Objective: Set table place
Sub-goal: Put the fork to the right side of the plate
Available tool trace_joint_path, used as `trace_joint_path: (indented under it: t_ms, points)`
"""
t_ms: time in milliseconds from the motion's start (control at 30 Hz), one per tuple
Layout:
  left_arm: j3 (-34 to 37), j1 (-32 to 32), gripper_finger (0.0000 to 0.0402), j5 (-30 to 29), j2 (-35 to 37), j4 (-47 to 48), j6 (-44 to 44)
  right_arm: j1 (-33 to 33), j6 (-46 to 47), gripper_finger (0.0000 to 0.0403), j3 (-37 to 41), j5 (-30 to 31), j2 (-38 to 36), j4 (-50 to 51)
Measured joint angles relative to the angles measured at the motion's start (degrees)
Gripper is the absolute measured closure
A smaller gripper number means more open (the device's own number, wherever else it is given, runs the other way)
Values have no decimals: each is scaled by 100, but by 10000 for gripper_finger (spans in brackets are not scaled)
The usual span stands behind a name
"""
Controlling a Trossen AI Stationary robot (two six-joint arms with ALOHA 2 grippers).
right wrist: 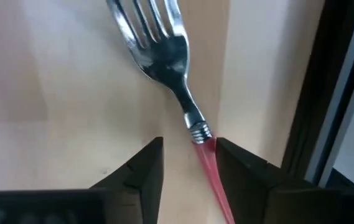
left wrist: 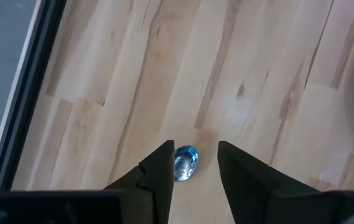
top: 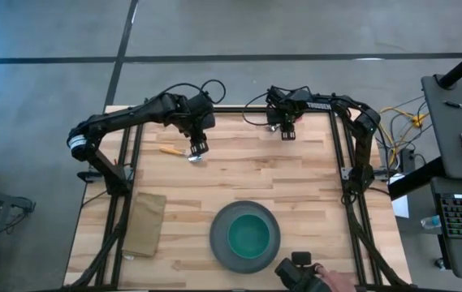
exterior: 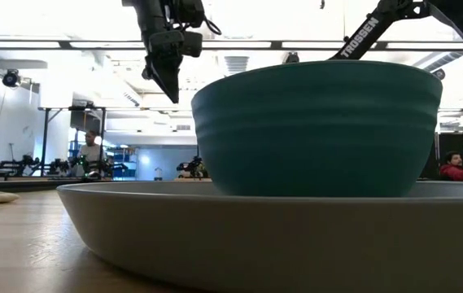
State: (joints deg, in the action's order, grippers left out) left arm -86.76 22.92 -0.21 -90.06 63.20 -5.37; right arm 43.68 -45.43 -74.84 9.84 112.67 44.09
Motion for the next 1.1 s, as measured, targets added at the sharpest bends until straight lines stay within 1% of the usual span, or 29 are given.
trace_joint_path:
  t_ms: [267,467,600,767,833,900,1000,1100]
  points:
    - [369,0,292,-2,-2,22,9,-24,40,307,9,106,160,-80]
    - [470,2,292,-1,-2,15,13,-22,52,330,10,113,225,-98]
    - [470,0,292,0,-2,-80,15,-24,477,348,13,189,229,-61]
    - [470,1,292,0,-2,-164,4,-22,1739,376,-11,162,178,365]
    - [470,0,292,0,-2,-167,2,-16,2412,379,19,-78,79,725]
    - [470,0,292,0,-2,-173,2,-5,3192,379,40,-543,-31,946]
    - [470,0,292,0,-2,-173,0,-67,4501,388,72,-1010,-328,1218]
    - [470,0,292,0,-2,-176,-14,-293,5476,391,310,-1151,-777,1325]
